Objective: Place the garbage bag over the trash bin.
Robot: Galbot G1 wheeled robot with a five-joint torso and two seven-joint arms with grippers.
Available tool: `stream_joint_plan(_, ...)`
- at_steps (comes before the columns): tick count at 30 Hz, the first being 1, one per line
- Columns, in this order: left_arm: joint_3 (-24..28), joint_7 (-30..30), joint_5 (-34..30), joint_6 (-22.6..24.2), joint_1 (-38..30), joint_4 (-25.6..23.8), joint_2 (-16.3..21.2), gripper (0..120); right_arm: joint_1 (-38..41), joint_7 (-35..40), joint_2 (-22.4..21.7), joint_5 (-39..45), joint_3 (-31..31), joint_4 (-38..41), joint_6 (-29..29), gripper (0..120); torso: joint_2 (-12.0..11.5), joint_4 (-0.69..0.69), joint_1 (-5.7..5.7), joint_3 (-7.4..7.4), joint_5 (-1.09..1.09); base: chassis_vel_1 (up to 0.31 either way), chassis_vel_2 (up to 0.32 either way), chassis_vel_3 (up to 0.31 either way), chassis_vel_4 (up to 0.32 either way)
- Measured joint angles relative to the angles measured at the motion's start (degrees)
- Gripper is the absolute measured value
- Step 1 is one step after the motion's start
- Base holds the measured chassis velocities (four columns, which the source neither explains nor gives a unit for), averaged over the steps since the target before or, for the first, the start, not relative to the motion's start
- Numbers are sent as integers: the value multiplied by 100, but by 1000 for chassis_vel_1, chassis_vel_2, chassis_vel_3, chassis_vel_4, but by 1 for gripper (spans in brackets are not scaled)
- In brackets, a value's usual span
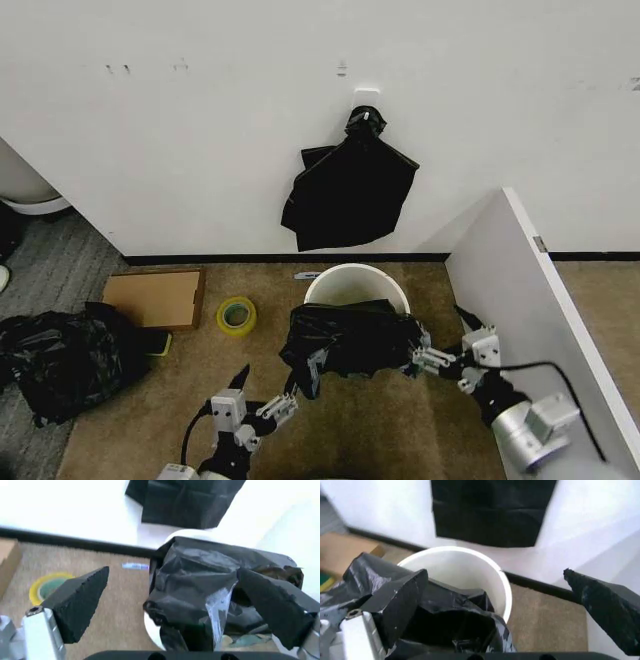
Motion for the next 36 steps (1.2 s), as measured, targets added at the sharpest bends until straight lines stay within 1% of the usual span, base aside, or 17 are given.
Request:
stream_joint_plan(2, 0, 24, 77, -43, 14, 32, -58, 100, 109, -37, -99, 137, 7, -28, -109, 100, 0, 1, 0, 0, 0, 0, 0, 0, 0)
stream_joint_plan(5, -7, 135, 527, -271, 109, 195, -474, 100, 1038, -246, -701, 1147, -134, -381, -737, 100, 0, 4, 0, 0, -1, 0, 0, 0, 0)
stream_joint_plan(6, -7, 153, 630, -325, 137, 228, -573, 100, 1318, -298, -831, 1382, -230, -527, -829, 100, 0, 2, 0, 0, -2, 0, 0, 0, 0)
stream_joint_plan(8, 8, 183, 869, -444, 212, 304, -769, 100, 1955, -432, -1072, 1820, -476, -873, -1025, 100, 0, 4, 0, 0, -1, 0, 0, 0, 0)
stream_joint_plan(9, 8, 183, 869, -444, 212, 304, -769, 100, 1955, -432, -1072, 1820, -476, -873, -1025, 100, 0, 4, 0, 0, -1, 0, 0, 0, 0)
stream_joint_plan(11, 5, 234, 1271, -714, 358, 447, -952, 100, 2873, -690, -1391, 2158, -1063, -1348, -1209, 100, 0, 2, 0, 0, -3, 0, 0, 0, 0)
stream_joint_plan(13, -35, 270, 1601, -999, 500, 555, -1120, 100, 3589, -896, -1571, 2214, -1755, -1667, -1244, 100, 0, 3, 0, 0, -5, 0, 0, 0, 0)
stream_joint_plan(15, -60, 278, 1684, -1105, 572, 591, -1188, 100, 4038, -1029, -1617, 2215, -2169, -1822, -1273, 100, -1, 0, 0, 1, -1, 0, 0, 0, 0)
stream_joint_plan(16, -60, 278, 1684, -1105, 572, 591, -1188, 100, 4038, -1029, -1617, 2215, -2169, -1822, -1273, 100, -1, 0, 0, 1, -1, 0, 0, 0, 0)
stream_joint_plan(18, -129, 296, 1800, -1353, 750, 689, -1330, 100, 5426, -1417, -1524, 2079, -3439, -2203, -1334, 100, -1, -1, 0, 0, -6, 0, 0, 0, 0)
stream_joint_plan(20, -166, 302, 1895, -1491, 827, 744, -1398, 100, 6328, -1693, -1254, 1947, -4310, -2526, -1392, 100, -1, 1, 1, 1, 1, 0, 0, 0, 0)
stream_joint_plan(22, -187, 303, 1921, -1560, 900, 748, -1438, 100, 7199, -1987, -961, 1847, -5017, -2861, -1448, 100, -1, 3, 1, 0, -2, 0, 0, 0, 0)
stream_joint_plan(23, -187, 303, 1921, -1560, 900, 748, -1438, 100, 7199, -1987, -961, 1847, -5017, -2861, -1448, 100, -1, 3, 1, 0, -2, 0, 0, 0, 0)
stream_joint_plan(26, -258, 298, 1957, -1649, 1011, 728, -1469, 100, 8136, -2372, -604, 1378, -5891, -3414, -1362, 100, -1, 2, 0, 0, -7, 0, 0, 0, 0)
stream_joint_plan(28, -309, 286, 1996, -1741, 1103, 730, -1498, 100, 8427, -2490, -376, 992, -6268, -3796, -1184, 100, -1, 1, 1, 1, -2, 0, 0, 0, 0)
stream_joint_plan(30, -361, 272, 2006, -1843, 1226, 735, -1530, 100, 8618, -2639, -227, 677, -6551, -4117, -1035, 100, -1, 0, 1, 1, 0, 0, 0, 0, 0)
stream_joint_plan(36, -441, 258, 2022, -2129, 1514, 795, -1563, 100, 8970, -3061, -45, 321, -7028, -4714, -790, 100, -1, -7, 0, 0, 10, 0, 0, 0, 0)
